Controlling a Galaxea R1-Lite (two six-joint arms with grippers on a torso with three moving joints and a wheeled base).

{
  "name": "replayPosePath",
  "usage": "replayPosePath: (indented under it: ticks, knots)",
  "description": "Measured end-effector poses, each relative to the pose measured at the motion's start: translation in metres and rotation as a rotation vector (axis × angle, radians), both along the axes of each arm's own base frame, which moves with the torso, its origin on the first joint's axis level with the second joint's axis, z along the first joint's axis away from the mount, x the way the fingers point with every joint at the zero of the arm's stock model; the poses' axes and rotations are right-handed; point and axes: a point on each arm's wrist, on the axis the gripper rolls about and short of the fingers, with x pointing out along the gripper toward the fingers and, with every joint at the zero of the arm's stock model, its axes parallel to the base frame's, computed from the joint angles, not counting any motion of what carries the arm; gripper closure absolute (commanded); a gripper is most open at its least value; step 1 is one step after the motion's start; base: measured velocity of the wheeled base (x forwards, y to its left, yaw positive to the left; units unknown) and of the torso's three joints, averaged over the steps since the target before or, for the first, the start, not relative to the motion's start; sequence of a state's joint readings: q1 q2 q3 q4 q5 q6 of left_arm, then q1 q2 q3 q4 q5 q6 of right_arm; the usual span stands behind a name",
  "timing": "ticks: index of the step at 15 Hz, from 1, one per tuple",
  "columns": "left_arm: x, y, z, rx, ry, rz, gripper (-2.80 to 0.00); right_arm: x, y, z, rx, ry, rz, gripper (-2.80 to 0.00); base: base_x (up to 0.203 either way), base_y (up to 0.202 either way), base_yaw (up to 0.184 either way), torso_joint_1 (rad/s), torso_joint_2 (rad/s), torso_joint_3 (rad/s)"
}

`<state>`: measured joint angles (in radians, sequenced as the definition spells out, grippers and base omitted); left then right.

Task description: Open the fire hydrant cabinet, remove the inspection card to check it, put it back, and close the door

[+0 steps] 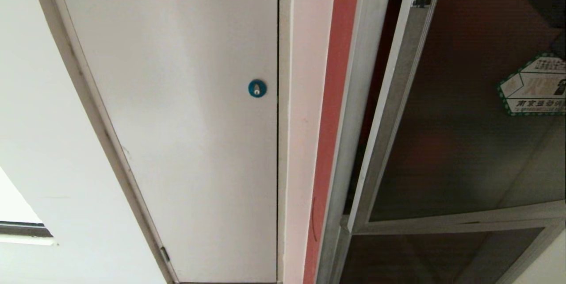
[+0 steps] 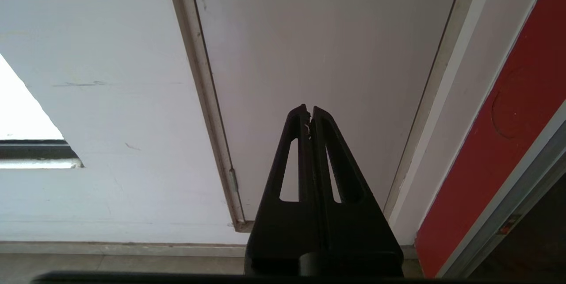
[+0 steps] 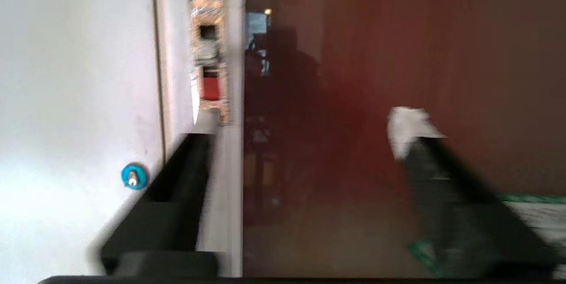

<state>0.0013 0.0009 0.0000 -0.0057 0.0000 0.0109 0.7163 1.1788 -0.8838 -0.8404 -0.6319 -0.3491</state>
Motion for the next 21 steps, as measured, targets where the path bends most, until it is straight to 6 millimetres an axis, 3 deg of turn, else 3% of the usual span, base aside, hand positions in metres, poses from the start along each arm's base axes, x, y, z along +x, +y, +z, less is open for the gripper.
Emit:
replayPosePath:
  ticks: [4, 9, 14, 18, 21]
  knots:
    - [0.000, 0.000, 0.000, 0.000, 0.000, 0.000, 0.00, -0.022, -0.021, -0.001, 0.014, -0.032, -0.020, 0.00, 0.000, 0.000, 0.000, 0.000, 0.00, 0.000]
    - [0.000, 0.000, 0.000, 0.000, 0.000, 0.000, 0.00, -0.053, -0.061, 0.005, 0.050, -0.073, -0.167, 0.00, 0.000, 0.000, 0.000, 0.000, 0.00, 0.000]
    - [0.000, 0.000, 0.000, 0.000, -0.001, 0.000, 0.00, -0.110, -0.103, 0.002, 0.039, -0.062, -0.474, 0.00, 0.000, 0.000, 0.000, 0.000, 0.00, 0.000]
    - [0.000, 0.000, 0.000, 0.000, 0.000, 0.000, 0.00, -0.169, -0.110, -0.020, 0.012, -0.047, -0.674, 0.00, 0.000, 0.000, 0.000, 0.000, 0.00, 0.000]
    - [0.000, 0.000, 0.000, 0.000, -0.001, 0.000, 0.00, -0.197, -0.107, -0.058, -0.040, 0.005, -0.621, 0.00, 0.000, 0.000, 0.000, 0.000, 0.00, 0.000]
